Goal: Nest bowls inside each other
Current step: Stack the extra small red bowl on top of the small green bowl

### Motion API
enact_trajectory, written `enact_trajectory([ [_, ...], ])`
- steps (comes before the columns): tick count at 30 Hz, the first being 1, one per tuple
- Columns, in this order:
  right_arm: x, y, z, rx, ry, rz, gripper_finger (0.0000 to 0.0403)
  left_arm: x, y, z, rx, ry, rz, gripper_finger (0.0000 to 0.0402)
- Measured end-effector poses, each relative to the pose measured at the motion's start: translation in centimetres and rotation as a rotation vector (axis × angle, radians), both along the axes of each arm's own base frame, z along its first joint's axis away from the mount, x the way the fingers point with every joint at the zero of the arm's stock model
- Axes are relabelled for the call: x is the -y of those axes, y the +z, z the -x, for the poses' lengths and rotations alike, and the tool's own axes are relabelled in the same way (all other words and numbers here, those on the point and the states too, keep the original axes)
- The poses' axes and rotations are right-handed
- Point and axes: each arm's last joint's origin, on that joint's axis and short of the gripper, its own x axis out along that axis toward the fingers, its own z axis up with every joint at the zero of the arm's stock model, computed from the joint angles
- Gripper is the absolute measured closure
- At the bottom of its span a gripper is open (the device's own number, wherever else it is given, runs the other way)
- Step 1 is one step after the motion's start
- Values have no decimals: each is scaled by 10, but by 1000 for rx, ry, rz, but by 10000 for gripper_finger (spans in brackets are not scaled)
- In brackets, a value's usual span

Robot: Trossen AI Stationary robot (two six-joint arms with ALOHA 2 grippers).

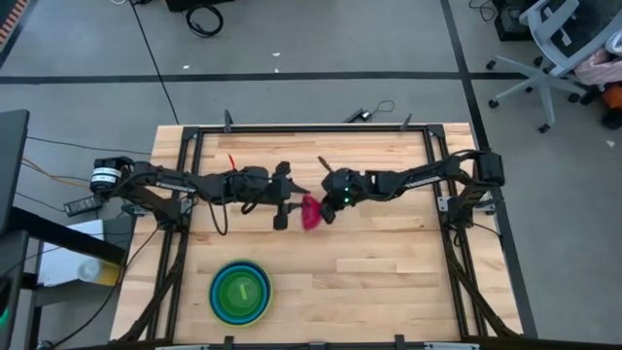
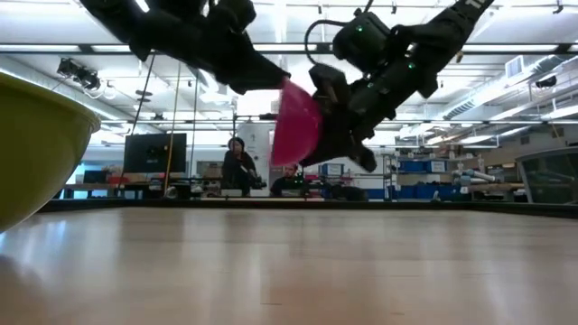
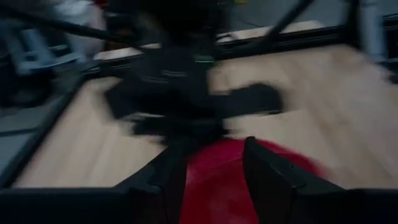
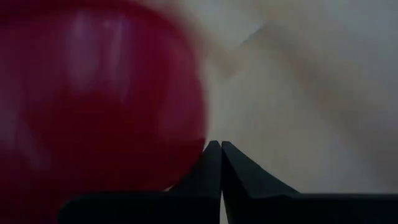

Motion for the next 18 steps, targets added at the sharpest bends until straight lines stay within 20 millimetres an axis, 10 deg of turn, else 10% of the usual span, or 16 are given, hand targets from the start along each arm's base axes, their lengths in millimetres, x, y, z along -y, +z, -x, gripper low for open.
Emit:
enact_trajectory([
  [18,-10,-24,-14,16,-79,-195,395,-3,-17,-1,-89,205,132,246],
])
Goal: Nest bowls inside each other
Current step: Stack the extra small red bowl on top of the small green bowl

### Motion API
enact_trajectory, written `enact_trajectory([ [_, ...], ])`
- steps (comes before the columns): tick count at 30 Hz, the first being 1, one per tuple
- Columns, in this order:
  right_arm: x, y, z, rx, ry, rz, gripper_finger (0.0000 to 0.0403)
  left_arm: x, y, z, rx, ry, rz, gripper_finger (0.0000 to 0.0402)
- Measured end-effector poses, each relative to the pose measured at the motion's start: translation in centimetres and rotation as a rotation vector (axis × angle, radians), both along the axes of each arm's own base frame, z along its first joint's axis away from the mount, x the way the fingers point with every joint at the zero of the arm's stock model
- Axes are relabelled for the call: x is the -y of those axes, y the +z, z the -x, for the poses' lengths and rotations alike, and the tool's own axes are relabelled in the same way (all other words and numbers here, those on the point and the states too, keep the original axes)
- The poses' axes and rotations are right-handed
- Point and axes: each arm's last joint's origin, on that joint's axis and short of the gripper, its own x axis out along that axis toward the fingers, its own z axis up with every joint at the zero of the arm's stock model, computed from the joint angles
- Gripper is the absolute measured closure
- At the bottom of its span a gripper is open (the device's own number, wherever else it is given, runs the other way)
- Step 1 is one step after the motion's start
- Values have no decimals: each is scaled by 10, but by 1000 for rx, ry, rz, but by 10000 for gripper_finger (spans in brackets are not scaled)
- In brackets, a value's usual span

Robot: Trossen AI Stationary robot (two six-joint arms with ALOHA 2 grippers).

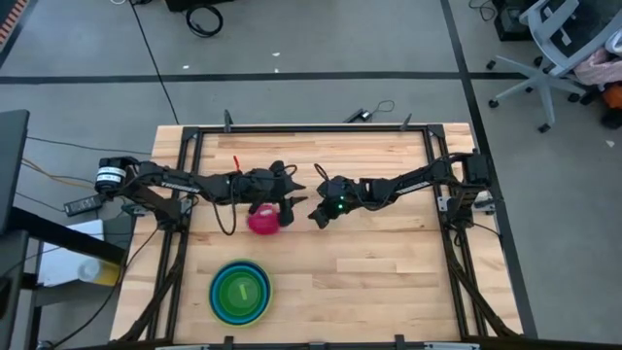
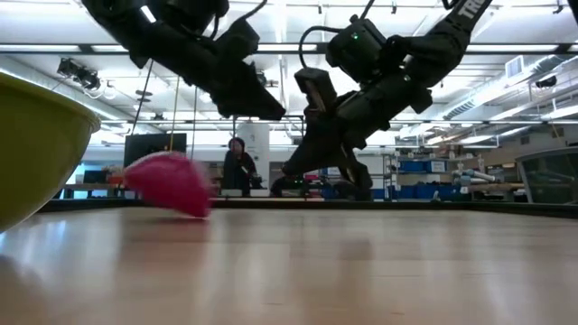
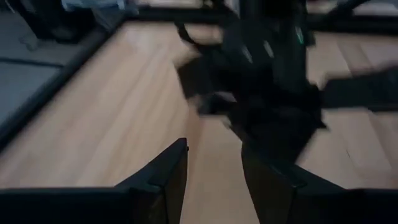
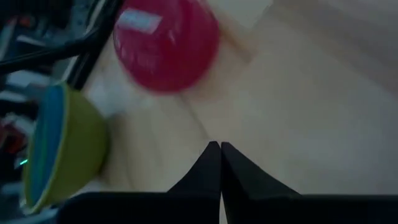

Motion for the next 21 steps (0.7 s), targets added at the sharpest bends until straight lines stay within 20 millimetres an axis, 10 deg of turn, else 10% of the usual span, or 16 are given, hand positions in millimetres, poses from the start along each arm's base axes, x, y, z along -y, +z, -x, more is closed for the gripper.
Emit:
enact_trajectory([
  [9,0,0,1,-22,-76,-2,391,12,-5,13,-111,49,173,246],
  [21,-9,-2,2,-46,-125,-40,325,-3,-9,102,-692,451,310,246],
])
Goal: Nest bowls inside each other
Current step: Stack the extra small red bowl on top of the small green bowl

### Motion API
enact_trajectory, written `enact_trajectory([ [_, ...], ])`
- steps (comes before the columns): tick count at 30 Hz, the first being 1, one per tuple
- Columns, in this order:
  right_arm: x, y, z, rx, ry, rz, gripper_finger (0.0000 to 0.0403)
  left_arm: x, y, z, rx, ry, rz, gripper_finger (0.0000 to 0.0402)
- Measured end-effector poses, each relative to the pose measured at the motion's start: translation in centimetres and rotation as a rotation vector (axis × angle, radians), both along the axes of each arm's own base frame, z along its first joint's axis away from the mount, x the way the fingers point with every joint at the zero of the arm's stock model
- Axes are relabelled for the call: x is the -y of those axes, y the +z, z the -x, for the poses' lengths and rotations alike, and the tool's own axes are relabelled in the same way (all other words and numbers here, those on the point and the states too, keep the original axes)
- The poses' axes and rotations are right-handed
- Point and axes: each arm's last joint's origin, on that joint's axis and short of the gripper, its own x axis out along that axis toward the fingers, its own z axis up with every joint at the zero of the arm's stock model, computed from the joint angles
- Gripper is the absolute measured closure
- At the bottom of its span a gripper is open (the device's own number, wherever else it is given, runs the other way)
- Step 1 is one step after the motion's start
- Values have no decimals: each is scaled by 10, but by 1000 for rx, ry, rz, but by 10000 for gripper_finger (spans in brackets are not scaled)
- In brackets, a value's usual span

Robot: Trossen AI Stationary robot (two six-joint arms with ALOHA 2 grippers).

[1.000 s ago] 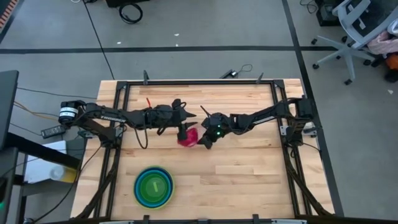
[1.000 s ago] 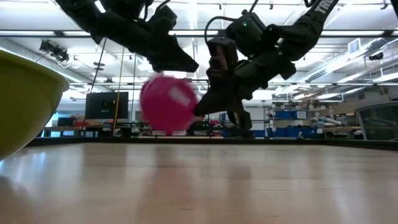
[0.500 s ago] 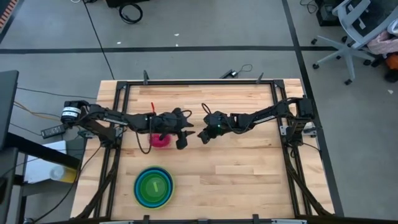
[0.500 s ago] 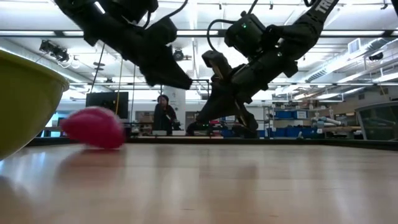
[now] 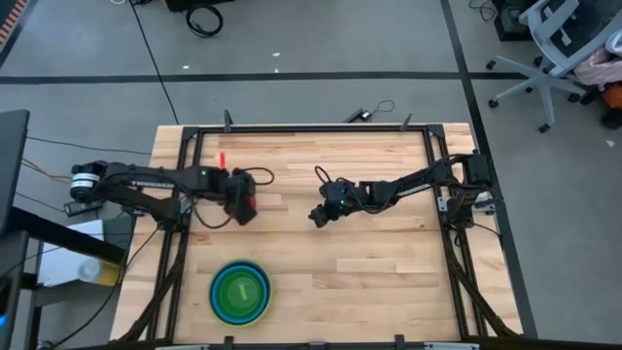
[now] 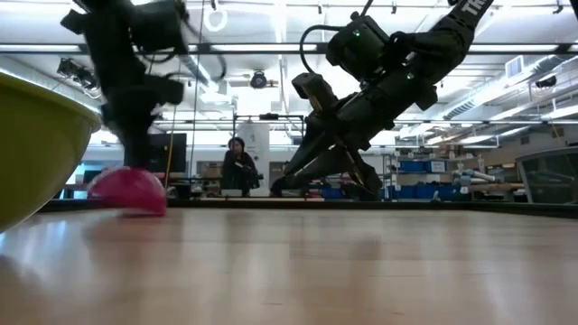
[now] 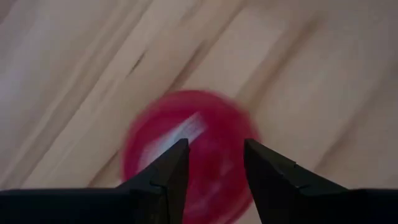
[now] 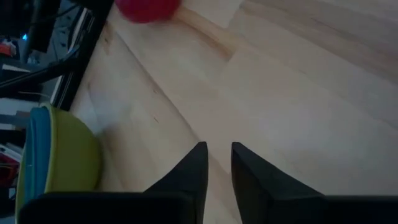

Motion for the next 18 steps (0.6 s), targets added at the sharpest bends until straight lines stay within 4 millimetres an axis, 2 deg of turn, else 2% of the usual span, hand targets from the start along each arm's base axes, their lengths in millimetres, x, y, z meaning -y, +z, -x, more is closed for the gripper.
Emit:
enact_trajectory([
  [3,0,0,0,-1,-14,5,325,-6,-5,9,-112,40,13,246],
  [10,0,0,0,-6,-16,7,326,-24,-21,-3,-138,105,27,246],
  [14,-1,0,0,-7,-13,7,326,-31,-37,-17,-125,102,112,246],
  [18,-3,-1,0,-7,-1,2,326,-30,-53,-39,-15,21,246,246],
])
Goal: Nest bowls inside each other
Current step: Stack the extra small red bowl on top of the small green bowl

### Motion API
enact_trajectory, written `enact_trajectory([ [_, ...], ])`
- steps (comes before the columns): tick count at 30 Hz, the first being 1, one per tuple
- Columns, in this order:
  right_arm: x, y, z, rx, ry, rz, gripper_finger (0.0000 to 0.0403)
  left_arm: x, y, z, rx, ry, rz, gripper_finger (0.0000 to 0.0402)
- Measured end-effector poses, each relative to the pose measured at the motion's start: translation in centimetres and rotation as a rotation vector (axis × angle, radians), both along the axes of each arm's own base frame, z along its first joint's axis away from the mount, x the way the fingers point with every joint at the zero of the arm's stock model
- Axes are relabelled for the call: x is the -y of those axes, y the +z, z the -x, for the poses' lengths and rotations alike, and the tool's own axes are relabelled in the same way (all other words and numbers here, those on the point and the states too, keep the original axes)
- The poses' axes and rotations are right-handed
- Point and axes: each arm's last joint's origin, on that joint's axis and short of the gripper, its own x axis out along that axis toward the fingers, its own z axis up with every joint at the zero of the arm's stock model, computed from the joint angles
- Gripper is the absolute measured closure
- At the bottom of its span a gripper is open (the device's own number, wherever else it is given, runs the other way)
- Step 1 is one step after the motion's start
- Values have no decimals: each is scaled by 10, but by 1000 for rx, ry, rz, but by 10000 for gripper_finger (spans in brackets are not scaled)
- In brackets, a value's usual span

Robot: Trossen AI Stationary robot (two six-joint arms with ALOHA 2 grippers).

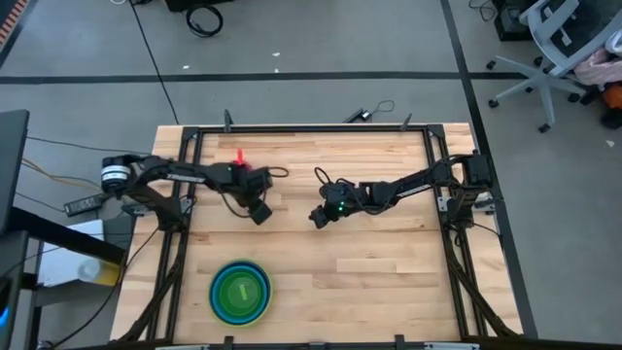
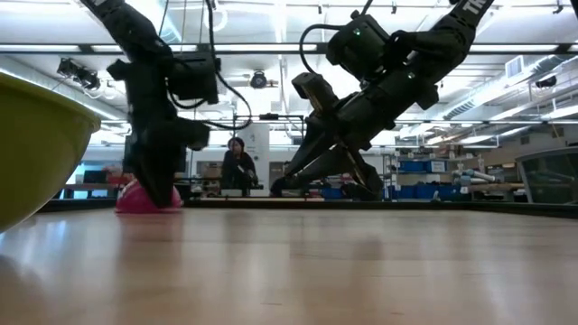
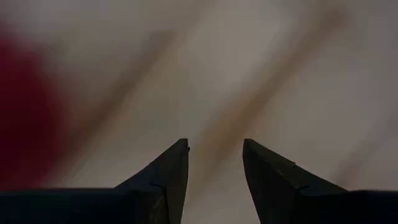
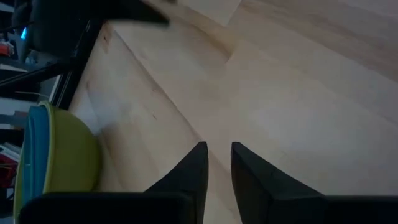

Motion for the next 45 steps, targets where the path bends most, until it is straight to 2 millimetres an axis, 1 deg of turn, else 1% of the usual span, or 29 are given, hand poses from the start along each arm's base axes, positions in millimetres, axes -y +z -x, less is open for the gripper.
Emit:
enact_trajectory([
  [2,-2,0,0,1,7,-1,326,6,-3,-10,70,-27,58,246],
  [4,-4,0,0,3,11,-4,326,12,-1,-14,87,-29,70,247],
  [6,-5,0,0,2,11,-8,326,16,6,-18,101,-43,65,252],
  [9,-5,0,0,3,11,-9,325,15,21,-16,93,-36,41,260],
  [12,-5,0,0,2,10,-8,325,6,35,-9,85,-33,-3,266],
  [15,-3,0,0,2,2,-10,326,-8,48,1,101,-3,-30,272],
  [22,-1,0,0,1,3,-22,327,-44,62,37,55,108,-66,281],
  [25,-1,0,0,0,3,-25,327,-57,65,52,28,146,-83,281],
  [31,-3,0,0,-1,-7,-22,327,-81,66,73,-34,204,-152,281],
  [36,-2,0,0,-3,-16,-16,327,-97,61,83,-63,264,-152,281],
  [40,-2,0,0,-4,-16,-16,327,-106,54,83,-75,295,-142,281],
  [45,-2,0,0,-5,-26,-27,327,-112,42,79,-108,314,-107,281],
])
